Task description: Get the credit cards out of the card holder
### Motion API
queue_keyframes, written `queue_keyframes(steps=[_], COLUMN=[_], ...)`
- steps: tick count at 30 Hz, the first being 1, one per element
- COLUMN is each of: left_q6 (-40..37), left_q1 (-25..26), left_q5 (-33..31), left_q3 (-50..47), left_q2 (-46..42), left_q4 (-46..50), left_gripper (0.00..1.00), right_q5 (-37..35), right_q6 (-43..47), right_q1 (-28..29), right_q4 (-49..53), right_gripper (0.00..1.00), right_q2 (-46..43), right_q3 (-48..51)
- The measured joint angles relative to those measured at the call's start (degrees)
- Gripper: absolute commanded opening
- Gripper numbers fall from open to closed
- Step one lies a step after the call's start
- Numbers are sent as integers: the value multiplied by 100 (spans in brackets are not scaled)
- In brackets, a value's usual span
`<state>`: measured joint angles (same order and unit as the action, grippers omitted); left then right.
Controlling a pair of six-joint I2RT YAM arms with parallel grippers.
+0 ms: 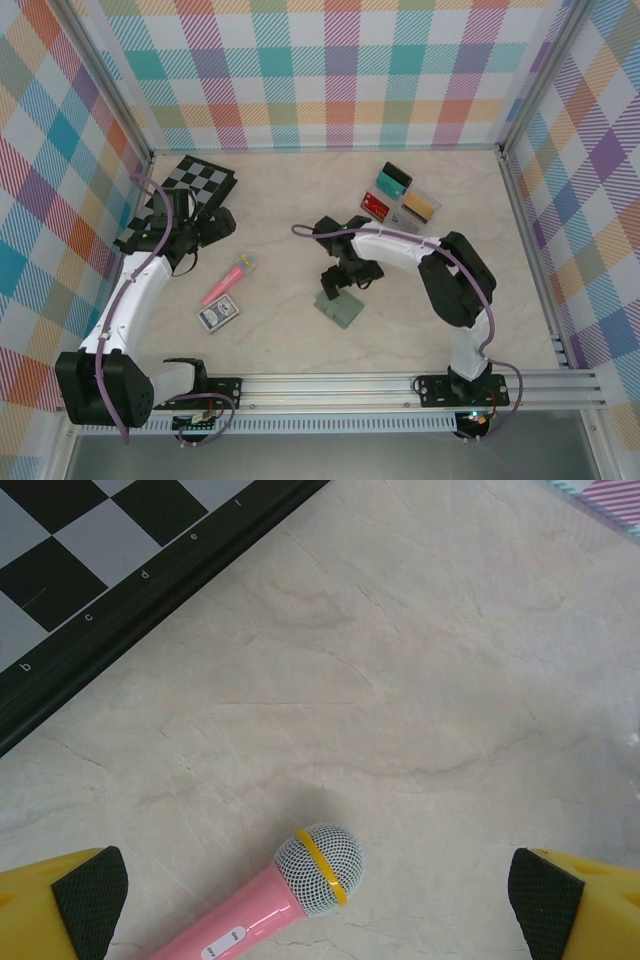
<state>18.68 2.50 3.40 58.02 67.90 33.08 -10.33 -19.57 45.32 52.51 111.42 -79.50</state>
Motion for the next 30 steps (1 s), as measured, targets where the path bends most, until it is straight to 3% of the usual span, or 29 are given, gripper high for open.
queue_keyframes(steps=[4,9,19,30], left_q6=[74,306,621,741], left_q1=[0,0,46,125], left_q5=[177,494,667,726], left_q3=[0,-232,-551,-656], left_q2=[26,59,74,72], left_q4=[-2,-192,-219,-297], left_gripper=[100,100,100,100], right_q5=[94,785,557,452], right_q6=[-81,192,566,455], right_q1=[-168,-111,269,236], right_q4=[-245,-369,-101,57], right_gripper=[96,96,98,76], right_q2=[-114,-181,549,942], right_q3=[0,-210,-820,-1086])
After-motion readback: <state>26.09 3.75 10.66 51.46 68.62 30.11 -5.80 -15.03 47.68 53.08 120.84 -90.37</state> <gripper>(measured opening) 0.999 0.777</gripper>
